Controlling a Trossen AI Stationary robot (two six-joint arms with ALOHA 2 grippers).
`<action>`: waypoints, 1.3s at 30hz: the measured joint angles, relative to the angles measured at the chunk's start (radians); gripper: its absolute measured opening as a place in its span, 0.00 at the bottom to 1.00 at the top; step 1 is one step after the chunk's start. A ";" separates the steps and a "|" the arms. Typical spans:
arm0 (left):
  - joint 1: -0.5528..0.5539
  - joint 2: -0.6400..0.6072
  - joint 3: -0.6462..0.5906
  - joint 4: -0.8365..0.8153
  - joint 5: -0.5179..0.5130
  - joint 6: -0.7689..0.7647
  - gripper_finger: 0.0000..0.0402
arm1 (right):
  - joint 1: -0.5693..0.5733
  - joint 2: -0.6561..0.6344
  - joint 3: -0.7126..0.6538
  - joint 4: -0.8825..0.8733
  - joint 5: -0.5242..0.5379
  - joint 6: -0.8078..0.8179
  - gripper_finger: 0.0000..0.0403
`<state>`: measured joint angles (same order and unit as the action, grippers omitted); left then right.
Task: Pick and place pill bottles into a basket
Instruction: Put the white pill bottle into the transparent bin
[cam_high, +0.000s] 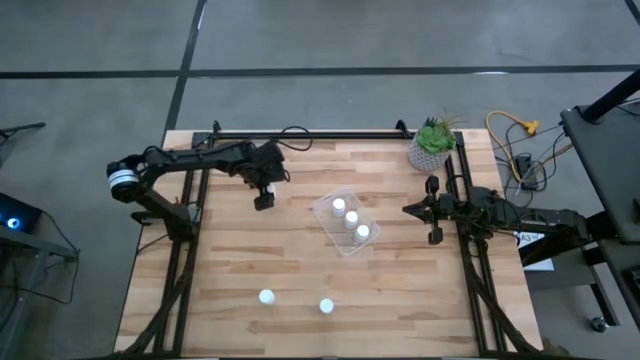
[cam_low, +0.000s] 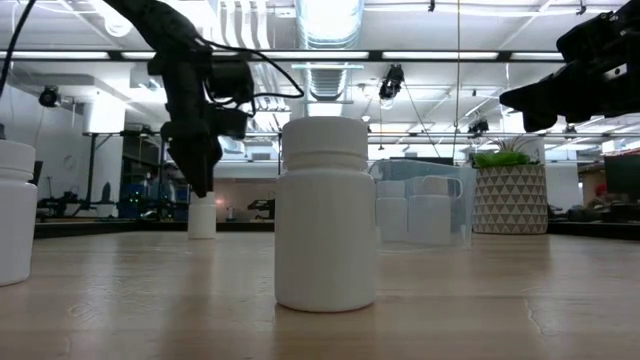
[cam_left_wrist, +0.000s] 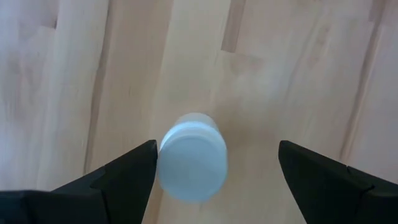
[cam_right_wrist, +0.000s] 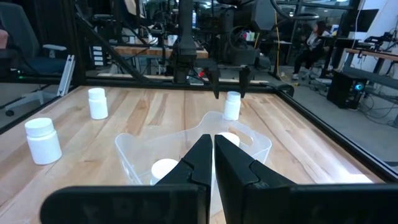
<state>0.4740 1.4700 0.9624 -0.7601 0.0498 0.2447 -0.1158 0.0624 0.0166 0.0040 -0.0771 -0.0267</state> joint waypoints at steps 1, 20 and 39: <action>0.001 0.000 -0.003 0.000 0.000 0.000 0.78 | 0.000 0.000 0.000 0.000 0.000 0.000 0.02; 0.018 0.000 -0.022 0.021 -0.003 -0.001 0.75 | 0.000 0.000 0.000 0.000 0.000 0.000 0.02; 0.018 0.000 -0.013 0.005 -0.001 0.032 0.35 | 0.000 -0.001 0.000 0.000 0.000 -0.002 0.02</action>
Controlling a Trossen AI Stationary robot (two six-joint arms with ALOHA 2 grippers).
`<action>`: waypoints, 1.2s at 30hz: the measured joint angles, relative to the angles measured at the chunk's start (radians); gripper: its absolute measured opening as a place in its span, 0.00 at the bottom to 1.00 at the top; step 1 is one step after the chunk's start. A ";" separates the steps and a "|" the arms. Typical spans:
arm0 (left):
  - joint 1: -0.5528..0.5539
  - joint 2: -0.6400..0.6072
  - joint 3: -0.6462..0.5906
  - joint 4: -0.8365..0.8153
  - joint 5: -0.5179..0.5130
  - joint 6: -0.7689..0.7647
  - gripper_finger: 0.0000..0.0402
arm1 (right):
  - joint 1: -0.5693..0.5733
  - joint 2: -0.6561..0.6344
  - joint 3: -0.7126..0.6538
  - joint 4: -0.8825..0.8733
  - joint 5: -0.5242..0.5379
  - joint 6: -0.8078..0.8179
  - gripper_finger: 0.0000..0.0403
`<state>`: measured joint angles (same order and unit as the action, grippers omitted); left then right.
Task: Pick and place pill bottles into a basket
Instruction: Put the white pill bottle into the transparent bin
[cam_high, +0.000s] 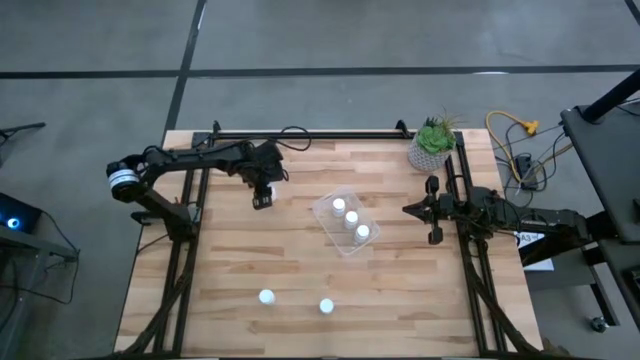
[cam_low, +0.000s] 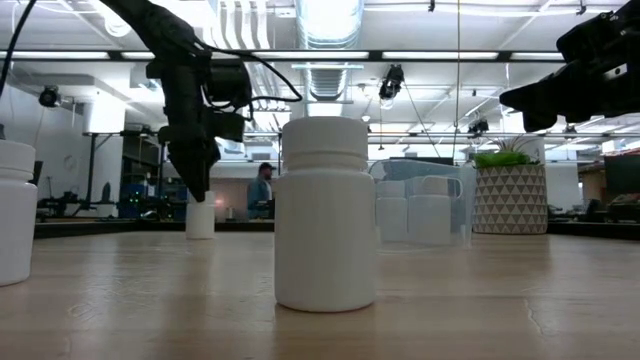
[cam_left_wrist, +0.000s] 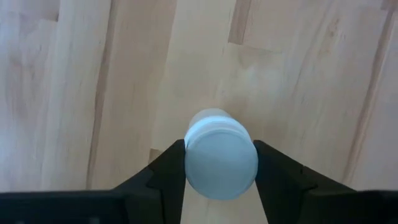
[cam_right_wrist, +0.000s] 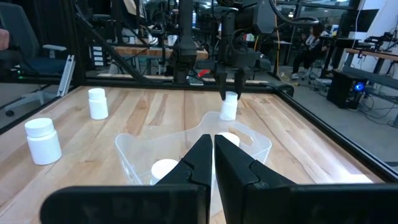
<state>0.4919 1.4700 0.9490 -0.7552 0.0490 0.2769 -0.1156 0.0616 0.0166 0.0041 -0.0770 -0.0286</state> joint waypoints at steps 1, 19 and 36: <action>0.000 0.000 0.007 -0.005 0.000 0.000 0.35 | 0.000 0.000 0.000 0.000 0.000 0.000 0.02; -0.079 0.000 0.329 -0.181 0.108 0.000 0.35 | 0.000 0.001 0.000 0.000 0.000 0.000 0.02; -0.254 0.050 0.438 -0.068 0.181 0.053 0.35 | 0.000 0.001 0.000 0.000 0.000 0.001 0.02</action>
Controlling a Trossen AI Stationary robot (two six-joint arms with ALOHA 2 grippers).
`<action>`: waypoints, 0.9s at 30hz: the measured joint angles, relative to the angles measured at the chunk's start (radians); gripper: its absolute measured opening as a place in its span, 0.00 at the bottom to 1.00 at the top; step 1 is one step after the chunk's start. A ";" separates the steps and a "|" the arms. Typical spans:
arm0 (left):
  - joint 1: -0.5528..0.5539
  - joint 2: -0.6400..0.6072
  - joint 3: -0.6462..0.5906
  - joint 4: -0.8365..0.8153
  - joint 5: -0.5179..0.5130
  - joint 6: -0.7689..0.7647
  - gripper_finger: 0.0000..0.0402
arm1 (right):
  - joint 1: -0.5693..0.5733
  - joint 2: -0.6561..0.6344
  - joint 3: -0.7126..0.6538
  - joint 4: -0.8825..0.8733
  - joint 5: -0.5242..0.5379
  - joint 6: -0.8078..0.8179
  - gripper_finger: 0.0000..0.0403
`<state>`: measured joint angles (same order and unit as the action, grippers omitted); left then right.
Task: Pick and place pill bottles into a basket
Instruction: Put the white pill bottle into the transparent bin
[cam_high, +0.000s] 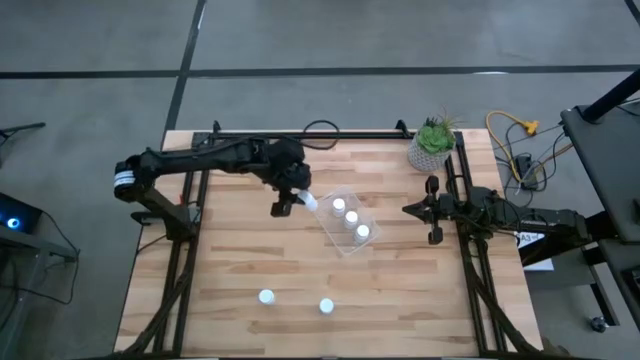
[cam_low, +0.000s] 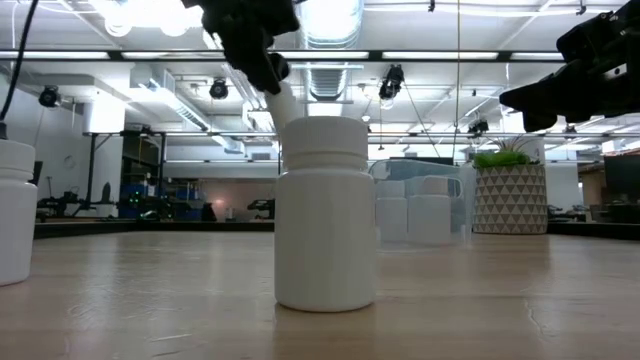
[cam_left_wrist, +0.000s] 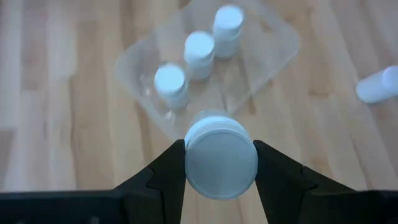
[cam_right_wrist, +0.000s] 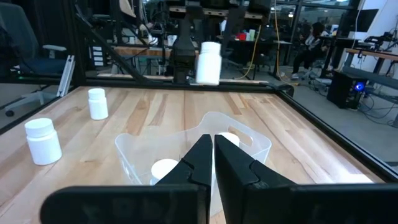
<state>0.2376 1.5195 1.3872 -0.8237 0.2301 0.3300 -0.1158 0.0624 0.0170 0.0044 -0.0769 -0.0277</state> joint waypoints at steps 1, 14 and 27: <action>-0.001 0.018 0.009 0.012 0.015 0.008 0.35 | 0.000 0.000 0.000 0.000 0.000 -0.001 0.02; -0.008 0.261 0.182 -0.052 0.025 0.077 0.35 | 0.000 0.004 0.000 -0.001 -0.001 -0.001 0.02; -0.025 0.339 0.222 -0.053 0.034 0.108 0.35 | 0.000 0.005 0.000 0.000 0.000 0.001 0.02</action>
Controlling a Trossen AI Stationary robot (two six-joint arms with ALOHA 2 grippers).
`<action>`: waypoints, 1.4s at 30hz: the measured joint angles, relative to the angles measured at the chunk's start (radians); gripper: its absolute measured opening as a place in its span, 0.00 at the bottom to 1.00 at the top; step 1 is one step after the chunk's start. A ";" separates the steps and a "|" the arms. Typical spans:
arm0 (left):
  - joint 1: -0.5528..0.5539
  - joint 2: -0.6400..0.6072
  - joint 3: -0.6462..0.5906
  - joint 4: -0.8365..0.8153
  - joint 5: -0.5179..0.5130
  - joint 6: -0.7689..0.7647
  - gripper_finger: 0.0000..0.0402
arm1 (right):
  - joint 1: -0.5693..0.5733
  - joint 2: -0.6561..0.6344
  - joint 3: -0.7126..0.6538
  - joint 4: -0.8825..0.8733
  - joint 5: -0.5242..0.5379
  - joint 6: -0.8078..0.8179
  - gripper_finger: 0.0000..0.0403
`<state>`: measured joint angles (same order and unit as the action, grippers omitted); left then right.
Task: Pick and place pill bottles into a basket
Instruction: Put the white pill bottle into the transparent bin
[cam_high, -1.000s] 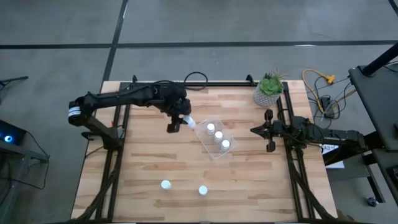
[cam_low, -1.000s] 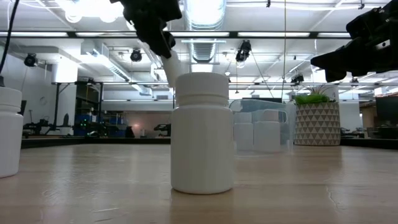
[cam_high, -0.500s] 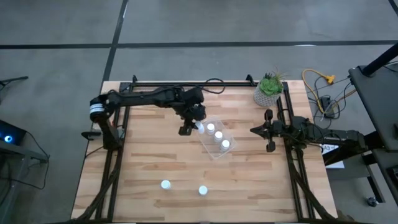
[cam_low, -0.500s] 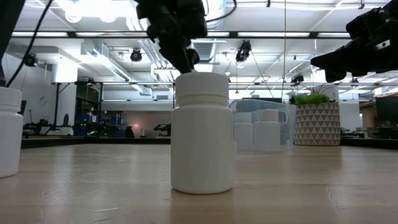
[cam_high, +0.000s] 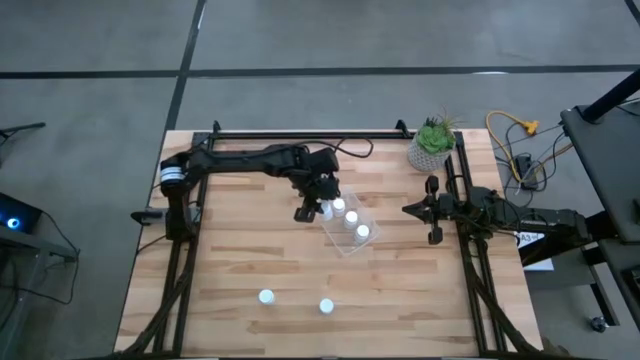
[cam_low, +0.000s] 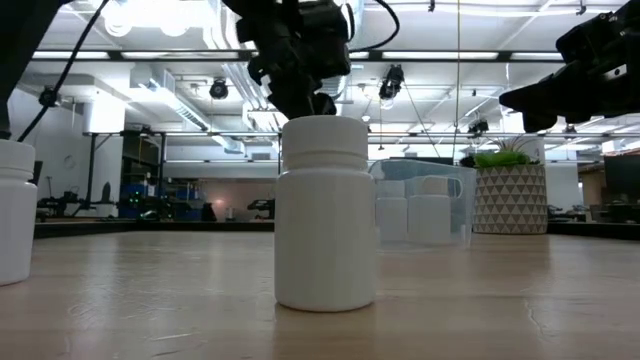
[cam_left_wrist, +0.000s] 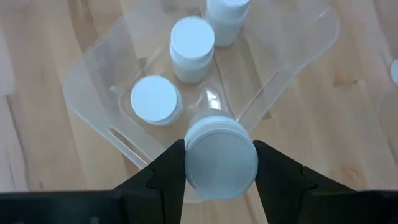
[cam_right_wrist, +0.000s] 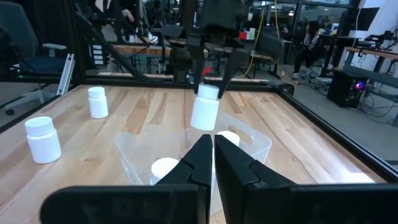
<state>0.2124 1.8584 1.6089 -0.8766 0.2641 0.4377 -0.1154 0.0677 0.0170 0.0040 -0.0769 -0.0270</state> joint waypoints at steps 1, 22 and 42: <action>0.001 0.003 -0.001 -0.002 -0.002 0.000 0.35 | 0.000 0.000 0.000 0.000 0.000 -0.001 0.02; 0.001 0.120 0.000 0.039 -0.013 0.048 0.35 | 0.000 0.014 0.000 0.000 -0.002 0.000 0.02; 0.001 0.137 -0.002 0.039 -0.096 0.069 0.37 | 0.000 0.015 0.000 0.000 0.000 -0.002 0.02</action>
<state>0.2131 1.9949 1.6066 -0.8372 0.1680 0.5072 -0.1155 0.0830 0.0174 0.0040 -0.0772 -0.0287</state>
